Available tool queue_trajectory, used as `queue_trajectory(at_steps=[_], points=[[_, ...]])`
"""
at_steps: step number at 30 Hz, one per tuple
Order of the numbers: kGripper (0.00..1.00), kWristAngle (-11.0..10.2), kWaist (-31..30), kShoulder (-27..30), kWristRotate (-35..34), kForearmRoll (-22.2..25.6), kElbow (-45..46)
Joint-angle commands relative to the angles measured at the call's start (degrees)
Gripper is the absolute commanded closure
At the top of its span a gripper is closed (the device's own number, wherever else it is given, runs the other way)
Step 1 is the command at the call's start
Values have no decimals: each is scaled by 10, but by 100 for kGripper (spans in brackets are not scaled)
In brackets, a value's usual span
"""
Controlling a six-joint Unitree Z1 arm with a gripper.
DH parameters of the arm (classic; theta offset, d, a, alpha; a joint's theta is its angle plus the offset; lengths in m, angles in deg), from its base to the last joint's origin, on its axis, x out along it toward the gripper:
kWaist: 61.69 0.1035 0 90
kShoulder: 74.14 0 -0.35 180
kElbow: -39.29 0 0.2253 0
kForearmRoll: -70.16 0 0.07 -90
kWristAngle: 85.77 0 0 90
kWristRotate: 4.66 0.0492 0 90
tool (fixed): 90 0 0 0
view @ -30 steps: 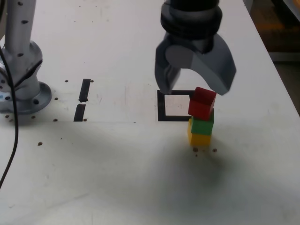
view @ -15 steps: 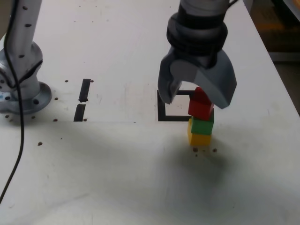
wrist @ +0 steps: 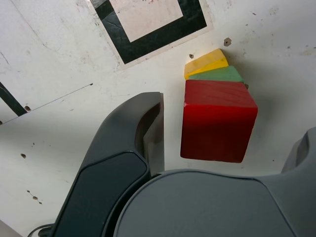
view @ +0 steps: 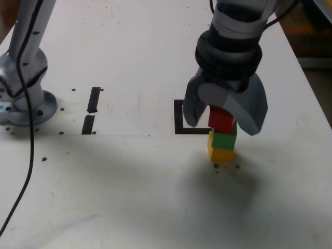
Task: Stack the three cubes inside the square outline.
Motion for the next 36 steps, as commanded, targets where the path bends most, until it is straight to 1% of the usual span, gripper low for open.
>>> queue_trajectory(at_steps=[1, 3, 5, 12, 14, 15, 23, 27, 31, 36], points=[[11, -1, -1, -3, -4, 2, 3], [16, -2, -1, -5, -8, 3, 7], [22, -3, -1, -6, -14, 4, 10], [56, -15, -3, -8, -22, 0, 5], [65, -20, -4, -8, -22, -4, 1], [67, -22, -5, -8, -21, -5, -1], [76, -29, -7, -4, -21, -7, -4], [79, -37, -9, 6, -24, 0, -3], [80, -52, -11, 27, -35, 17, -4], [81, -82, -9, 78, -64, 59, 7]])
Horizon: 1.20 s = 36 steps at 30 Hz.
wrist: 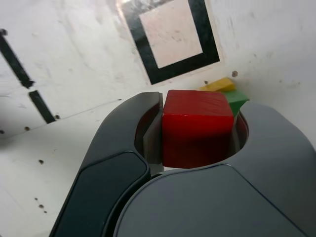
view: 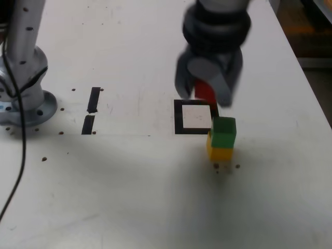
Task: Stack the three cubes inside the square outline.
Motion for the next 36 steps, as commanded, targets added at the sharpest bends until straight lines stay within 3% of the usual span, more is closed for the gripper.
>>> queue_trajectory(at_steps=[1, 5, 11, 26, 36], points=[[81, -11, 3, 26, -16, 18, 15], [81, -14, 24, 65, -42, 24, 67], [81, 9, 64, 83, -61, 9, 151], [80, 71, 116, 22, -67, -103, 212], [80, 92, 136, -5, -62, -169, 222]])
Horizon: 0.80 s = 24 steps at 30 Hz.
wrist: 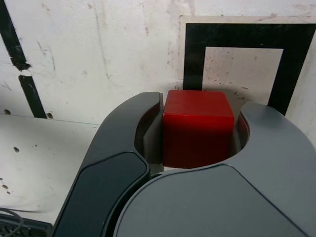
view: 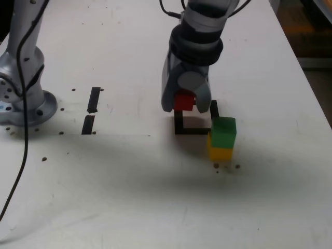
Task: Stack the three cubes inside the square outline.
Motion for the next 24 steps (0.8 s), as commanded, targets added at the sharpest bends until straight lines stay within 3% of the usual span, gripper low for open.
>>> queue_trajectory(at_steps=[1, 24], points=[[80, 4, 5, -6, 3, -12, 0], [80, 24, 13, -33, 2, -101, 19]])
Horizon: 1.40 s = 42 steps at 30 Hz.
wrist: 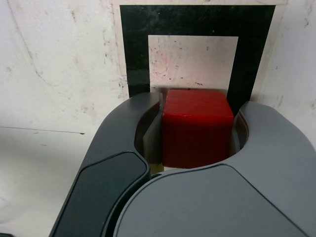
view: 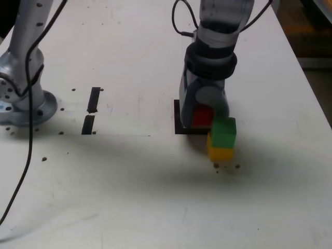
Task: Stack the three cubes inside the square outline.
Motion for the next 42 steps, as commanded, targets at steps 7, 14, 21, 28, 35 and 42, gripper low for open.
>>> queue_trajectory(at_steps=[7, 14, 21, 28, 35, 42], points=[[78, -10, 7, -1, -3, -14, 11], [76, -17, 10, 0, -4, -15, 19], [62, -19, 11, 3, -4, -15, 24], [26, -18, 11, 4, -1, -15, 26], [18, -26, 11, 7, 0, -15, 28], [15, -35, 11, 19, -7, -5, 34]])
